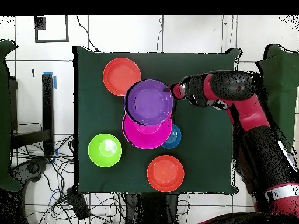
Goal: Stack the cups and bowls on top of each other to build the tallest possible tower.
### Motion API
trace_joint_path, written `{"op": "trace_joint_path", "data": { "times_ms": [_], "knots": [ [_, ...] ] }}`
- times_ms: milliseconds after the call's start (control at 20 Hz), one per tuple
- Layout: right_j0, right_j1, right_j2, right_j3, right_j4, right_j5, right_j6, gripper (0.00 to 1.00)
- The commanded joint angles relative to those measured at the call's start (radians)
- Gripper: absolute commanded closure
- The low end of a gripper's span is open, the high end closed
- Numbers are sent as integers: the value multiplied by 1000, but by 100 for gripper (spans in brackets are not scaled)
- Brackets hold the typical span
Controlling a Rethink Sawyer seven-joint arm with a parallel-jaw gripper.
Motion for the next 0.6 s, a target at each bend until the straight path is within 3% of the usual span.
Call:
{"op": "trace_joint_path", "data": {
  "times_ms": [50,250,600],
  "knots": [
    [-3,10,54,68,18,-50,98,100],
    [18,13,28,36,-2,29,122,100],
    [23,15,19,25,-11,54,127,100]
  ]
}}
